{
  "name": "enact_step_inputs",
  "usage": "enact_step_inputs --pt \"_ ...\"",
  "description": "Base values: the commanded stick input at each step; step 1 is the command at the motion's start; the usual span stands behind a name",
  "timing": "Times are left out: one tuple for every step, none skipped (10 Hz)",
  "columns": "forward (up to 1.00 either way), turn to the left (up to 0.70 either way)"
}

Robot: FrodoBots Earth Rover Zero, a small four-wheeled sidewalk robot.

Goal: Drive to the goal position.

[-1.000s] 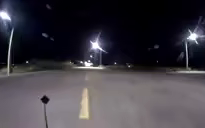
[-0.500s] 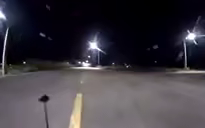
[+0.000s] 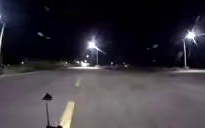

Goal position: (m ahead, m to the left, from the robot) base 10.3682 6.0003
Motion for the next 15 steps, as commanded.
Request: enact_step_inputs --pt "0.85 0.00" --pt "0.85 0.00" --pt "0.85 0.00" --pt "0.85 0.00" --pt "0.85 0.00" --pt "0.85 0.00" --pt "0.85 0.00" --pt "0.85 0.00" --pt "0.85 0.00" --pt "0.85 0.00" --pt "0.85 0.00" --pt "0.85 0.00" --pt "0.85 0.00" --pt "0.85 0.03" --pt "0.85 0.21"
